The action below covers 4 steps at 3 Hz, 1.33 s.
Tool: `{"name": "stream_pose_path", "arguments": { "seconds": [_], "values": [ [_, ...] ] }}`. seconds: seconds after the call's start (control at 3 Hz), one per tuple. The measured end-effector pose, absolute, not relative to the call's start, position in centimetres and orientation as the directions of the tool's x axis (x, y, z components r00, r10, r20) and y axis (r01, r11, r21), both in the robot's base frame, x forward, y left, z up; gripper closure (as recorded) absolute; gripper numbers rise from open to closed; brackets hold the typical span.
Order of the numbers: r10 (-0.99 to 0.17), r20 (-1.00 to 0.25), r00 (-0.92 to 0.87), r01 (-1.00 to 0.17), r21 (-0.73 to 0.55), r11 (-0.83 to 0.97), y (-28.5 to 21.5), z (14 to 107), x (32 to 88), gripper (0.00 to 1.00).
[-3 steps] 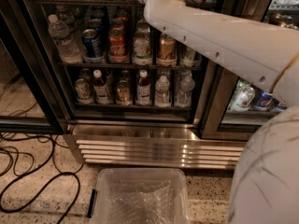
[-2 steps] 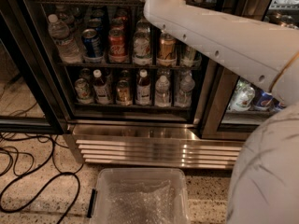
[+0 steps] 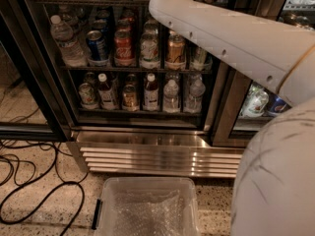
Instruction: Pick orange can from top shelf of fridge
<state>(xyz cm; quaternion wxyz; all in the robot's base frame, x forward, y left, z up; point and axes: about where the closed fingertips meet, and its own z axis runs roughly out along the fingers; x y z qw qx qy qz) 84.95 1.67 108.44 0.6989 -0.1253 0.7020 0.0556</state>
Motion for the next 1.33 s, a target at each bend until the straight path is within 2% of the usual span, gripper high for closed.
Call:
{"name": "stream_pose_path", "arguments": {
  "seconds": [0.67,1.0,1.33],
  "values": [
    [-0.029,-0.999,-0.045,-0.279,-0.015,0.96,0.7,108.8,83.3,1.0],
    [-0.029,-0.999,-0.045,-0.279,-0.015,0.96,0.7,108.8,83.3,1.0],
    [-0.005,-0.998,-0.063,-0.292,0.014,0.956,1.7,109.2,82.6,1.0]
  ]
}}
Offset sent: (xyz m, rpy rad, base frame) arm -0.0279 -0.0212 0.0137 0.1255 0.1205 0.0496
